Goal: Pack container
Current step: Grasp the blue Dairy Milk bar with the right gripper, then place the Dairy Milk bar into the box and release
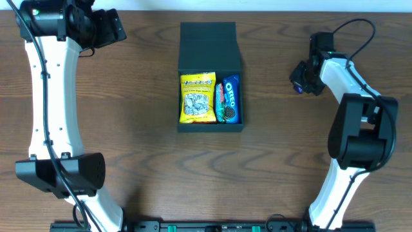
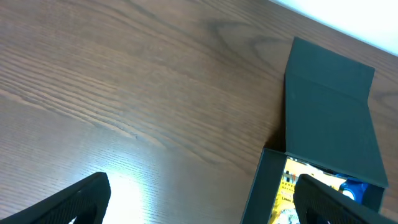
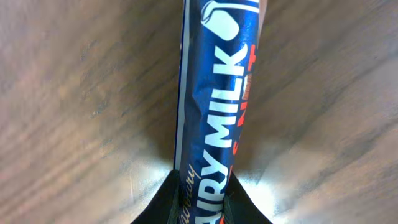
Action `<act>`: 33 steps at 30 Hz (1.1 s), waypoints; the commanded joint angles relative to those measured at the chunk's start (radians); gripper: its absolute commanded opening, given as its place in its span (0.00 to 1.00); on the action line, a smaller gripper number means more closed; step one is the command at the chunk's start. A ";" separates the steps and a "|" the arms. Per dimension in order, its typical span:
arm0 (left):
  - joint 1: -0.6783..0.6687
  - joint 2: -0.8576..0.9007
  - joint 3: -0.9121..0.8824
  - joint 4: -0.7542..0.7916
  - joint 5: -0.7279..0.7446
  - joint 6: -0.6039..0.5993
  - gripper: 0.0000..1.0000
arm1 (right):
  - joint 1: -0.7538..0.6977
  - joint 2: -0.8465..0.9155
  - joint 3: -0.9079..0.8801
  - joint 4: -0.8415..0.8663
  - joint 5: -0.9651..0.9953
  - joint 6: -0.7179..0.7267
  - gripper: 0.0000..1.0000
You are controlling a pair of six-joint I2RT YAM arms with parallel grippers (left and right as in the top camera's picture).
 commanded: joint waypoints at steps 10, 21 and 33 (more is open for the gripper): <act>0.003 -0.005 0.021 0.001 -0.005 0.003 0.95 | 0.144 -0.035 0.483 -0.432 -0.256 -0.301 0.09; 0.003 -0.005 0.021 0.001 -0.027 0.004 0.95 | 0.471 -0.036 0.500 -0.687 -0.275 -0.333 0.06; 0.003 -0.005 0.021 0.002 -0.027 0.004 0.95 | 0.525 -0.035 0.397 -0.683 -0.222 -0.161 0.02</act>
